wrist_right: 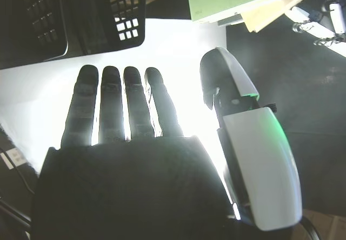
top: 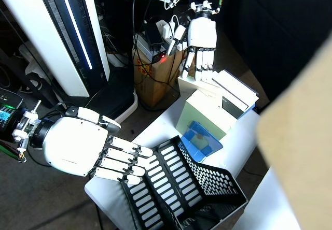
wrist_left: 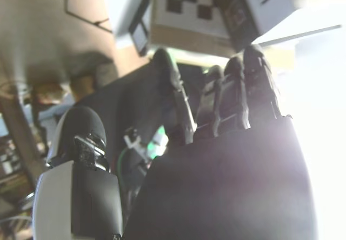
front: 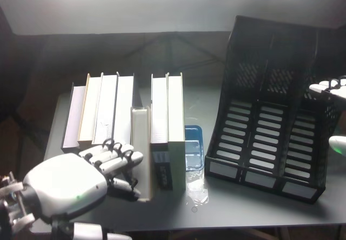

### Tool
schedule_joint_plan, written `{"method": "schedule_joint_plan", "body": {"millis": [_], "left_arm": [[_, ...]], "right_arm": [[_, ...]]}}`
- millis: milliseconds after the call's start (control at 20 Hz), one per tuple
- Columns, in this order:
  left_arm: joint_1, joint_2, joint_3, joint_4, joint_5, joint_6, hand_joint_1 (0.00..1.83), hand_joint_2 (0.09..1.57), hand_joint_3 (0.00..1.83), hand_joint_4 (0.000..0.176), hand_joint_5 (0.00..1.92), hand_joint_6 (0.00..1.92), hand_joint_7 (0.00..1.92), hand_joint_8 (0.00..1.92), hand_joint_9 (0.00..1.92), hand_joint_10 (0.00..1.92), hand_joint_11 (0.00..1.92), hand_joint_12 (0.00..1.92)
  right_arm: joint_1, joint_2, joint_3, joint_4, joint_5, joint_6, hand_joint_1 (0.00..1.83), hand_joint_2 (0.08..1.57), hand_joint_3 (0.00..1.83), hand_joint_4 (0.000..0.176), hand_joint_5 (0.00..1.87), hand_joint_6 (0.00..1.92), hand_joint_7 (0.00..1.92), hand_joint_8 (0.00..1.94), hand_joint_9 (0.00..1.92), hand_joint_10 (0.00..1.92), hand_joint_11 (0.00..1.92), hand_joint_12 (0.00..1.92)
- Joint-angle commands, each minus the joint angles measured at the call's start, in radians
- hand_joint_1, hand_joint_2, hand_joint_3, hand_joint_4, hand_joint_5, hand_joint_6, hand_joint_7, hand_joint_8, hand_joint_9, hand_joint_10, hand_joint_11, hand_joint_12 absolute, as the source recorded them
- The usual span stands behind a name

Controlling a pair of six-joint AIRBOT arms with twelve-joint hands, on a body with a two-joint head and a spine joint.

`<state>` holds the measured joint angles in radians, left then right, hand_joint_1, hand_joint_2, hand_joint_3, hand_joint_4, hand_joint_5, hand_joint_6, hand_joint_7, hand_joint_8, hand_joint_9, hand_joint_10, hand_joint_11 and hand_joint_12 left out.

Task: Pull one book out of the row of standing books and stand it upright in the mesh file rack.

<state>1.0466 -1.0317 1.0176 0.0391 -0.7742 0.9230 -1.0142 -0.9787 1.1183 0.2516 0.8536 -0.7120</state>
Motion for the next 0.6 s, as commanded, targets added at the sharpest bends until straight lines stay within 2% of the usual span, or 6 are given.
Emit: {"method": "schedule_joint_plan", "body": {"millis": [0,300,350,400,500,550], "left_arm": [[0.007,0.003,-0.008,0.013,-0.078,-0.007,0.31,1.12,0.0,0.0,0.64,0.01,0.0,0.0,0.0,0.0,0.0,0.0],[0.048,0.006,-0.041,0.047,-0.102,-0.038,0.32,1.14,0.01,0.0,0.63,0.0,0.0,0.0,0.0,0.0,0.0,0.0],[0.049,0.005,-0.043,0.053,-0.104,-0.041,0.26,1.15,0.01,0.0,0.58,0.0,0.0,0.0,0.0,0.0,0.0,0.0],[0.049,0.004,-0.043,0.055,-0.104,-0.044,0.23,1.18,0.02,0.009,0.55,0.0,0.0,0.0,0.0,0.0,0.0,0.0],[0.049,0.006,-0.037,0.055,-0.114,-0.055,0.29,1.18,0.01,0.002,0.52,0.0,0.0,0.0,0.0,0.0,0.0,0.0],[0.049,0.009,-0.036,0.055,-0.121,-0.057,0.27,1.19,0.01,0.008,0.42,0.0,0.0,0.0,0.0,0.0,0.0,0.0]], "right_arm": [[0.0,0.004,0.0,0.005,0.109,0.007,0.48,1.38,0.0,0.0,0.04,0.0,0.0,0.0,0.0,0.0,0.0,0.0],[-0.002,0.004,0.0,0.009,0.106,0.008,0.46,1.39,0.0,0.0,0.04,0.0,0.0,0.0,0.0,0.0,0.0,0.0],[-0.002,0.004,0.0,0.009,0.106,0.008,0.46,1.39,0.0,0.0,0.04,0.0,0.0,0.0,0.0,0.0,0.0,0.0],[-0.002,0.004,0.0,0.01,0.105,0.008,0.48,1.38,0.0,0.0,0.04,0.0,0.0,0.0,0.0,0.0,0.0,0.0],[-0.003,0.004,0.0,0.011,0.105,0.008,0.5,1.38,0.0,0.0,0.05,0.0,0.0,0.0,0.0,0.0,0.0,0.0],[-0.003,0.004,0.0,0.011,0.105,0.008,0.48,1.39,0.0,0.0,0.04,0.0,0.0,0.0,0.0,0.0,0.0,0.0]]}}
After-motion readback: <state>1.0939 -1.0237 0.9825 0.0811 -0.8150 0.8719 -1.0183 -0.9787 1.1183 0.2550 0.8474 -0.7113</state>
